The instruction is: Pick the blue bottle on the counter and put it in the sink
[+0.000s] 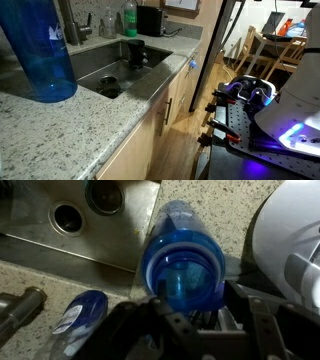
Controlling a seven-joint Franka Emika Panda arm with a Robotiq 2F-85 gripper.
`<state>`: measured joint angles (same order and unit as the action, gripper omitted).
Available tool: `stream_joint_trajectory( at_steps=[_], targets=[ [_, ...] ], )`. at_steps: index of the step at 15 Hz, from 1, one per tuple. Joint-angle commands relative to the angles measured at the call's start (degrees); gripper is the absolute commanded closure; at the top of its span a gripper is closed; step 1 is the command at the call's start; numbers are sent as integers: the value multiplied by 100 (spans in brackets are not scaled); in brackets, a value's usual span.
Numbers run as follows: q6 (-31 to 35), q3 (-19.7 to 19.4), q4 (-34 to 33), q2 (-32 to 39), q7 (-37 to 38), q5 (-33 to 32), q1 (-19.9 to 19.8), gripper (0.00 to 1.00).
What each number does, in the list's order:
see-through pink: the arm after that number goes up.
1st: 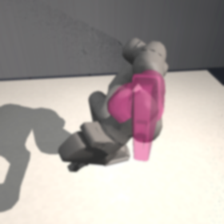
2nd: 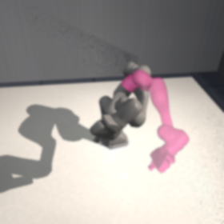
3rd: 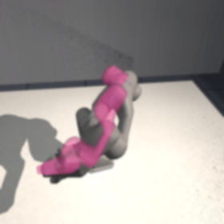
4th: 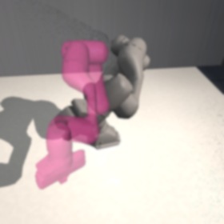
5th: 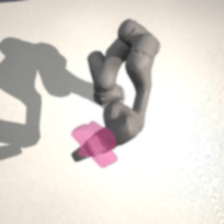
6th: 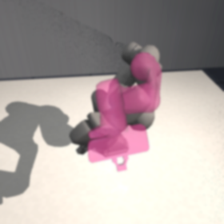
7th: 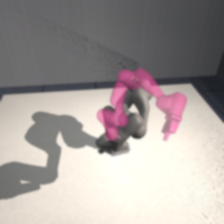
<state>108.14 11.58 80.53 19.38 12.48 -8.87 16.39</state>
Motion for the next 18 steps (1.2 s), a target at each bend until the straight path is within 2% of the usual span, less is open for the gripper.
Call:
stream_joint_trajectory(
  at_steps=[1, 2, 3, 18],
  targets=[
    [-7, -59, -140, 67, -174, 74, 36, 9],
    [-5, -61, -140, 68, -174, 81, 31, 2],
    [-9, -63, -144, 66, -173, 94, 25, 0],
    [-51, -99, -119, 156, -150, 197, 7, 0]
  ],
)
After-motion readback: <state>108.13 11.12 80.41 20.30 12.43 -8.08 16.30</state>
